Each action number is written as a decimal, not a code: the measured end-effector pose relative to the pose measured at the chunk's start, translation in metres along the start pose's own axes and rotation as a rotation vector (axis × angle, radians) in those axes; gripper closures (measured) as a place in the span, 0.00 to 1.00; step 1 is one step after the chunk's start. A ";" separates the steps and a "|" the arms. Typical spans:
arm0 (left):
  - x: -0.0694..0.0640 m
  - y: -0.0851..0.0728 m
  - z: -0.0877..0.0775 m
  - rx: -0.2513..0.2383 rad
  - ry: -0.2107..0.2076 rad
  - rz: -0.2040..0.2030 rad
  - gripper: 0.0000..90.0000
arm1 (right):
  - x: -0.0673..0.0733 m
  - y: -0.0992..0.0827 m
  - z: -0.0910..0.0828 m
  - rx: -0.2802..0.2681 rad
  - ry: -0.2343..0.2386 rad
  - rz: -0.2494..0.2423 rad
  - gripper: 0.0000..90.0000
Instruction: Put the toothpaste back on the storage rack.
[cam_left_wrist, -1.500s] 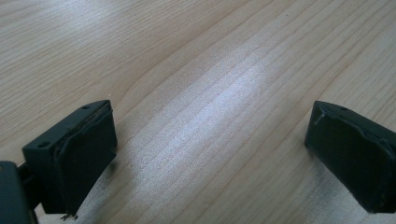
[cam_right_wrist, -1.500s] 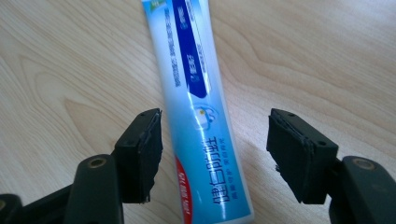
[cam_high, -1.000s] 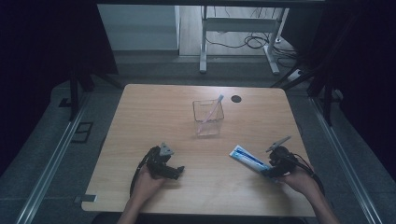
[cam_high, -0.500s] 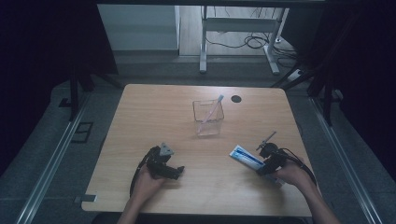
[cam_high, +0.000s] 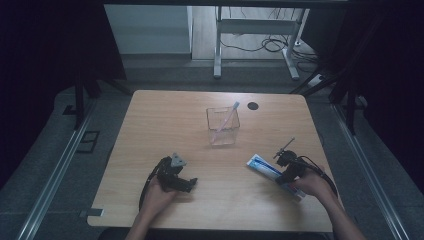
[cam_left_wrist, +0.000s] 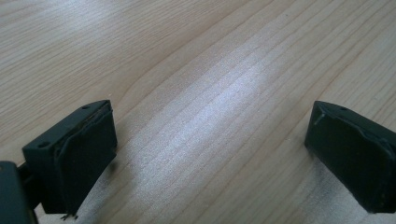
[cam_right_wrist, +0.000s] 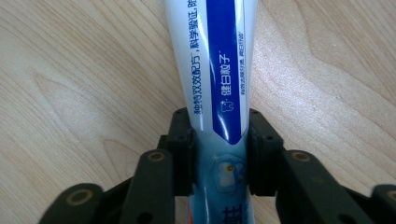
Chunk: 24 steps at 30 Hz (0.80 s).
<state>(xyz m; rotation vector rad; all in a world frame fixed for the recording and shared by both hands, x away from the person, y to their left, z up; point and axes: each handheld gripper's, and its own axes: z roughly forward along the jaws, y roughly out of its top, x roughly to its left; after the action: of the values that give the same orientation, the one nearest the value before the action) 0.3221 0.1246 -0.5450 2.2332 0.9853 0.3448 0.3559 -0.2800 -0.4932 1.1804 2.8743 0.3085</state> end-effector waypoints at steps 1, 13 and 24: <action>0.000 0.000 0.000 0.000 0.000 -0.001 0.03 | 0.000 -0.001 -0.001 -0.009 -0.001 0.003 0.78; 0.000 0.000 0.000 0.000 0.000 0.000 0.03 | -0.004 -0.014 -0.005 -0.112 -0.020 0.037 0.81; 0.000 0.000 0.000 -0.001 0.000 -0.003 0.03 | -0.003 -0.016 -0.022 -0.245 0.004 0.050 0.81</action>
<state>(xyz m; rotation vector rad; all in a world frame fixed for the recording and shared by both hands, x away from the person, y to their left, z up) 0.3221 0.1244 -0.5451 2.2305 0.9876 0.3441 0.3450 -0.2975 -0.4749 1.2070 2.7136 0.6441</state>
